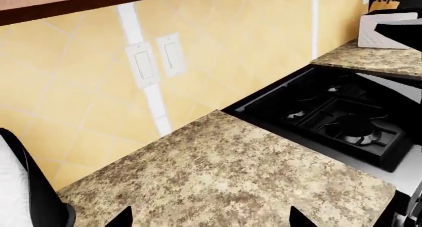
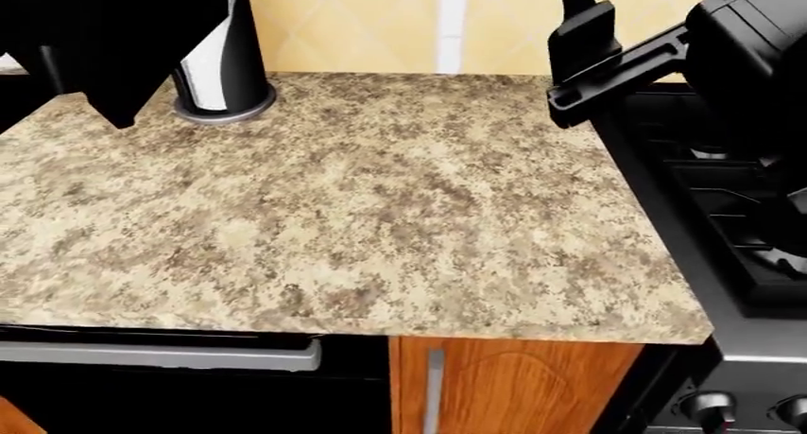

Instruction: Pick the pickle, bell pepper from the counter and place them in the cabinet. Then close the cabinet.

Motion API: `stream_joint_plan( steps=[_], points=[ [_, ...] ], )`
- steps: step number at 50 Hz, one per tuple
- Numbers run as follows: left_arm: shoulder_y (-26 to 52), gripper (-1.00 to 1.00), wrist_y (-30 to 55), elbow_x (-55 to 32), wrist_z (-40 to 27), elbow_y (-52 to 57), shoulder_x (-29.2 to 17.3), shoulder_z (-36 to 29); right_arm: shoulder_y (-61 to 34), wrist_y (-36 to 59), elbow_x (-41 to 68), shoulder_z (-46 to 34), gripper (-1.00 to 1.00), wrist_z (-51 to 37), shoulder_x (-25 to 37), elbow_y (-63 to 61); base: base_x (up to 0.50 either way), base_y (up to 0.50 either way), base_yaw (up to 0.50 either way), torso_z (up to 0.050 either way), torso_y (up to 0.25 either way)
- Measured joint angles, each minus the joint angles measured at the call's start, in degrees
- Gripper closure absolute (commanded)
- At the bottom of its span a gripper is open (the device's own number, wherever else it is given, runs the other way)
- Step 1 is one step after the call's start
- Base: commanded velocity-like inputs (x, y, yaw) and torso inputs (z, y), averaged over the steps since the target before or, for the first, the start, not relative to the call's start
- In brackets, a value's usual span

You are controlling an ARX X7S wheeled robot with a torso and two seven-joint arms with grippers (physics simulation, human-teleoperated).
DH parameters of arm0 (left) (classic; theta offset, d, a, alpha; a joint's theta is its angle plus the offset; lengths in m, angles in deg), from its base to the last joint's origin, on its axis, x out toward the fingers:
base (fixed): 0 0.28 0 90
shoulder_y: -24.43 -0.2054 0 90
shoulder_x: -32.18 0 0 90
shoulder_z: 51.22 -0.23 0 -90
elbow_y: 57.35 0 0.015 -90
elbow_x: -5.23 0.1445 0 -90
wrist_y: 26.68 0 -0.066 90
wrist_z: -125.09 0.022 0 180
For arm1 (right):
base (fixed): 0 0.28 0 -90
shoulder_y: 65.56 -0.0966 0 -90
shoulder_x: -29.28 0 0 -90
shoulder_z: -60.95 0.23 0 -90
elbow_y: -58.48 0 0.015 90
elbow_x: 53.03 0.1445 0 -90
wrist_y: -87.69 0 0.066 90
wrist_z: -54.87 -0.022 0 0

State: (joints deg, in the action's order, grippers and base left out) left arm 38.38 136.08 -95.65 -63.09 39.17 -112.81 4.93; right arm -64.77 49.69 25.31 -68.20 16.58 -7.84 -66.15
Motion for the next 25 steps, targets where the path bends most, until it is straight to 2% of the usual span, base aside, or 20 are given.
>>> stream_joint_plan(
  steps=[8, 16, 25],
  points=[
    [0.15, -1.00, 0.43, 8.80, 5.91, -1.49, 1.09, -3.33, 7.12, -5.09, -4.13, -0.01, -1.00, 0.90, 2.58, -0.71, -0.08, 0.15, 0.00, 0.000, 0.000],
    [-1.12, -1.00, -1.16, 15.08, 10.54, -1.87, 1.57, -5.65, 14.25, -10.36, -8.58, -0.93, -1.00, 2.77, 3.75, 0.33, -0.09, 0.48, 0.00, 0.000, 0.000],
    [-2.36, -1.00, -2.74, 18.13, 12.85, -1.53, 1.39, -6.53, 20.14, -15.05, -12.27, -1.90, -1.00, 4.63, 3.84, 2.50, -0.09, 0.50, 0.00, 0.000, 0.000]
  ],
)
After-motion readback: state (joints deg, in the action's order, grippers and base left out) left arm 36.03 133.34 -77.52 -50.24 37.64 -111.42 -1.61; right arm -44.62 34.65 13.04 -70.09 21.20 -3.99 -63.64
